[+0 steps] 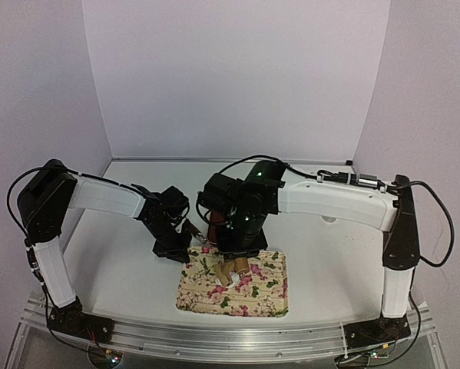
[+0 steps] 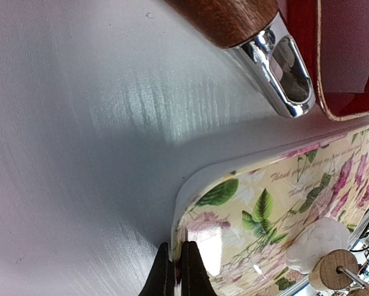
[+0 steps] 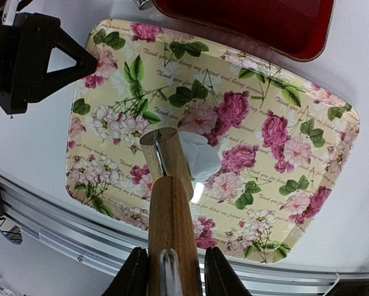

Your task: Roll out the dumpling wrappers from the dough

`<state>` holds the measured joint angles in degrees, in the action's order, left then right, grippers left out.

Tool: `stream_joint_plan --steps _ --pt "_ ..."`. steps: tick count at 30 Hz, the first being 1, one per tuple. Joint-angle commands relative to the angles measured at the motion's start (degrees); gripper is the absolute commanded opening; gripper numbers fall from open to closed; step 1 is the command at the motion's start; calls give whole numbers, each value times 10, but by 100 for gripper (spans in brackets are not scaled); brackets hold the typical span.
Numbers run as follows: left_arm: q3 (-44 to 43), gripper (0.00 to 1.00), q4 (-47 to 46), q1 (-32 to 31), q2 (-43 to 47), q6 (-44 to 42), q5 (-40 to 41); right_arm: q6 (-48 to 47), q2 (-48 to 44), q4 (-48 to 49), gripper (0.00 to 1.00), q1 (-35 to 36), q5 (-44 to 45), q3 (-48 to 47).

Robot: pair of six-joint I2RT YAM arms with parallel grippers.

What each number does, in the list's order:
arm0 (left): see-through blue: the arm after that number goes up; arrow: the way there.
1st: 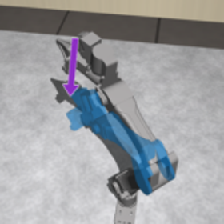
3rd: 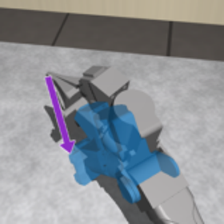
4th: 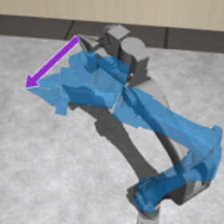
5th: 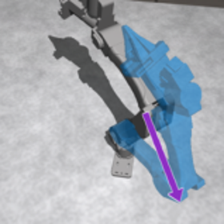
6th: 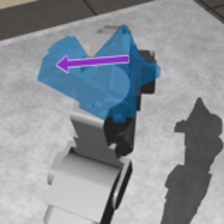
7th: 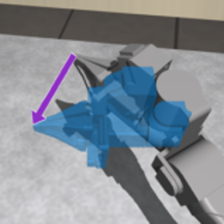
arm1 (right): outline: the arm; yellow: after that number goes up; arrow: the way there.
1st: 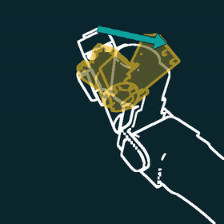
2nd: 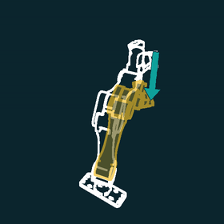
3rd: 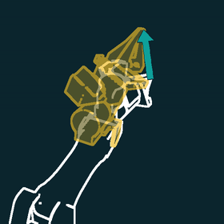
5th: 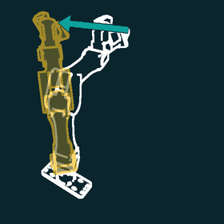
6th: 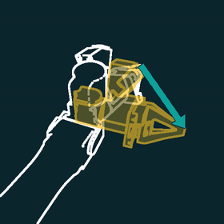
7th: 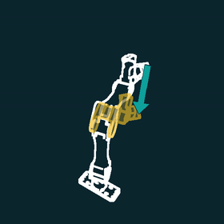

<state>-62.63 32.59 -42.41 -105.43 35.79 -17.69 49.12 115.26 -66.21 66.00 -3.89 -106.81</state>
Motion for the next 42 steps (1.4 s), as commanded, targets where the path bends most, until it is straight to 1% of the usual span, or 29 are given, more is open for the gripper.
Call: stream_joint_plan --steps 1,22,29,35,37,42 --pt "-18 0 6 12 15 -11 24 -5 47 -287 0 -5 65 45" --pt "-17 0 10 18 18 -16 21 -15 86 -253 0 -17 53 108" --pt "-16 0 10 20 18 -18 20 -15 87 -245 0 -24 54 107" --pt "-21 0 5 21 14 -21 16 -23 98 -239 0 -25 46 61" --pt "-25 0 3 21 12 -22 14 -35 106 -234 0 -24 42 26" --pt "-43 0 -3 21 5 -33 12 -79 109 -189 0 -20 -25 -90"
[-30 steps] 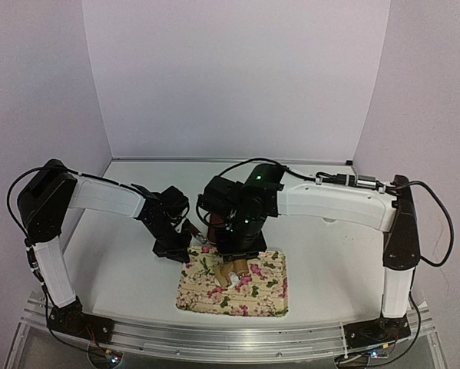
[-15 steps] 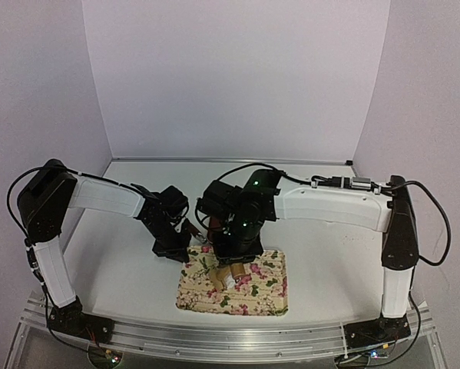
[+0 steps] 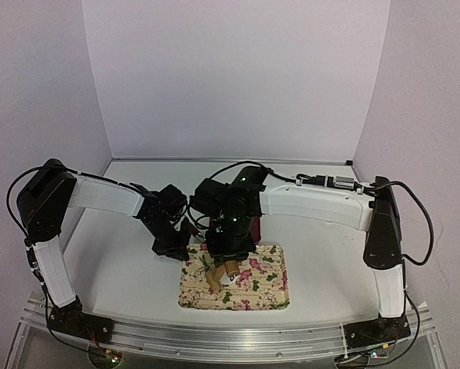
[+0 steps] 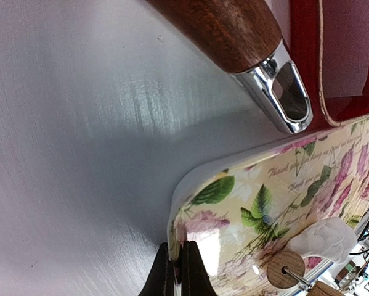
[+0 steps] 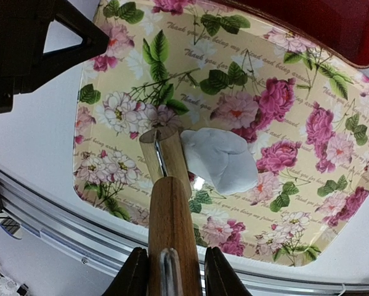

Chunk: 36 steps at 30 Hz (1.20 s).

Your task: Roll out the dumpling wrappers from the dough

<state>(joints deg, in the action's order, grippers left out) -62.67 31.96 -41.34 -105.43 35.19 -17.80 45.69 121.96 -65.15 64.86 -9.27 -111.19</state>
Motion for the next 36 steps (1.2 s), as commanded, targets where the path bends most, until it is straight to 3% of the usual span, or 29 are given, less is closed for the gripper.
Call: stream_joint_plan --steps 1,5,13,20,36 --pt "-48 0 3 10 3 -31 15 -49 41 -196 0 -7 16 -72" --pt "-74 0 16 10 -13 -48 26 -44 21 -201 0 -6 -11 -152" --pt "-96 0 20 10 -29 -60 28 -6 -56 -247 0 -7 18 -180" --pt "-96 0 11 10 -34 -66 20 17 -49 -296 0 -15 73 -173" --pt "-102 0 9 10 -38 -68 14 4 -21 -298 0 -33 86 -99"
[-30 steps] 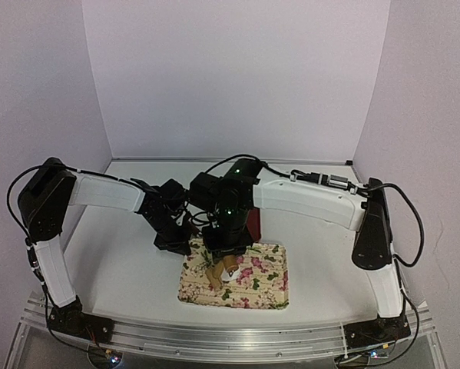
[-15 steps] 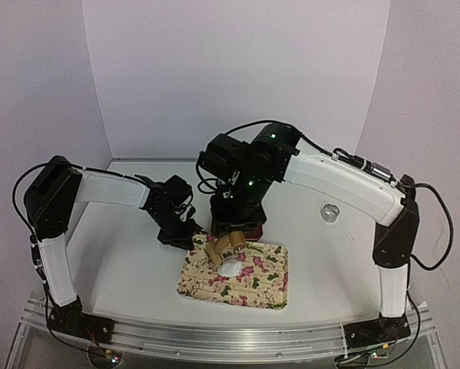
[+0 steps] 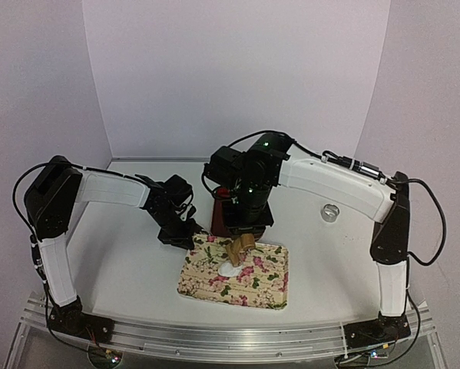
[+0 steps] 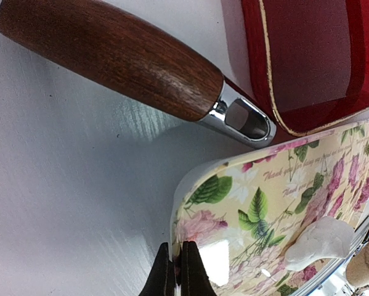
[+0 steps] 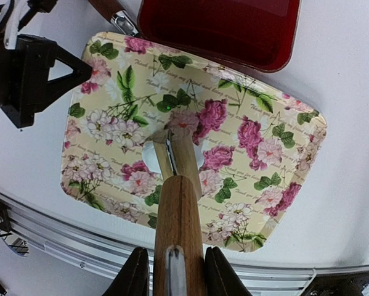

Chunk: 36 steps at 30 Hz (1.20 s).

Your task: Roll out the dumpling wrappers from the dough

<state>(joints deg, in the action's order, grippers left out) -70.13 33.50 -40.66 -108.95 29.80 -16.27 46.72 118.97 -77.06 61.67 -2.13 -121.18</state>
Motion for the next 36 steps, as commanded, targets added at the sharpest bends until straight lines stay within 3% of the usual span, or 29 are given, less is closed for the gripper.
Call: stream_joint_plan --steps 1,13,36 --pt "-27 0 -6 3 -3 -14 -2 -8 11 -179 0 -1 14 0" --pt "-30 0 -8 3 -6 -16 -1 -21 32 -179 0 -1 9 13" --pt "-17 0 10 9 6 -9 46 -8 -46 -180 0 -24 21 196"
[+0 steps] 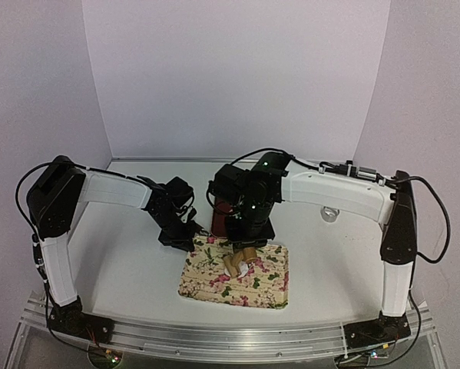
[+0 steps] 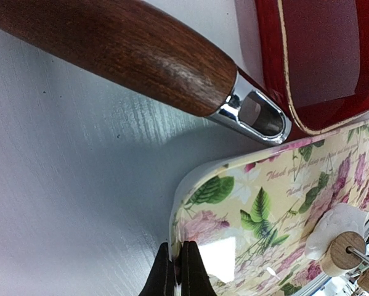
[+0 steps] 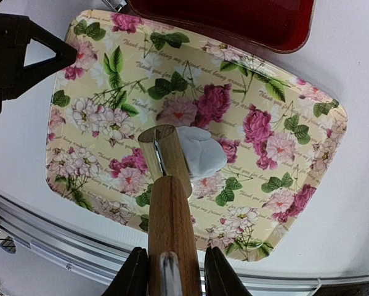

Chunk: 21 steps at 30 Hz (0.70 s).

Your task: Roll out the dumpling wrappers from the dough

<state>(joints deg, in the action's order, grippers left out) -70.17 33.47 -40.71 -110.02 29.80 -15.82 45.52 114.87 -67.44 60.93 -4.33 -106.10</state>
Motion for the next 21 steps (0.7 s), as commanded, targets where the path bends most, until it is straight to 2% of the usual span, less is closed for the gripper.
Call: stream_joint_plan --steps 1,21 --pt "-16 0 11 10 18 -9 43 2 -5 -277 0 -17 43 53" --pt "-2 0 5 18 24 -10 53 -30 -25 -253 0 -59 49 192"
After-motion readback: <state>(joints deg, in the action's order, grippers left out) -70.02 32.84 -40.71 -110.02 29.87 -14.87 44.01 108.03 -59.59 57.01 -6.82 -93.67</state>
